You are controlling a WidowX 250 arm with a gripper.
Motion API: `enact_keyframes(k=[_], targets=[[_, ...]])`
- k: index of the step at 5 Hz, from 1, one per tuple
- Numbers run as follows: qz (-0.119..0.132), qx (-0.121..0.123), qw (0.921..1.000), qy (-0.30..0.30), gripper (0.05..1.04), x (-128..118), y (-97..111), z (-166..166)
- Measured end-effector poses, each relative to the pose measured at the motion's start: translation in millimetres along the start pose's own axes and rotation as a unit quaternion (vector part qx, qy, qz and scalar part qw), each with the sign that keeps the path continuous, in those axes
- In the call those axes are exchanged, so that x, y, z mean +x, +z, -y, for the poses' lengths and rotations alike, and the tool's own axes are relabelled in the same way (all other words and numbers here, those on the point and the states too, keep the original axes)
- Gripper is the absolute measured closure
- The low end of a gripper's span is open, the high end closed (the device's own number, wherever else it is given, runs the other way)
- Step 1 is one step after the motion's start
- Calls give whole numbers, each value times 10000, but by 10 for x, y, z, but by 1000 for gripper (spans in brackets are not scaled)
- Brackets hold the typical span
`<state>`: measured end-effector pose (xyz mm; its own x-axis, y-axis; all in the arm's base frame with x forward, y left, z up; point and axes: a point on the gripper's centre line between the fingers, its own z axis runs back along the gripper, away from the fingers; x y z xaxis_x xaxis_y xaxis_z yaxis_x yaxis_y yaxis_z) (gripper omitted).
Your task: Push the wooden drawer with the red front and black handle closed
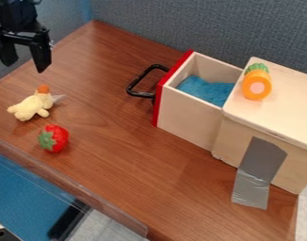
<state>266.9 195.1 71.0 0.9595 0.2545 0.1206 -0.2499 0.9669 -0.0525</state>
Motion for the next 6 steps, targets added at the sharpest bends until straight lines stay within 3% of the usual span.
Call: enact_keyframes(k=[1,2,4,5,6], targets=[[-105,-91,9999,25,84,-1,-97,42],[-15,-345,9991,-250,83,189,-231,471],[320,-443,9969,-573,84,531,-472,1195],[608,-432,9953,-611,84,719,-494,1409],[631,-461,9956,-521,83,815,-591,1450]])
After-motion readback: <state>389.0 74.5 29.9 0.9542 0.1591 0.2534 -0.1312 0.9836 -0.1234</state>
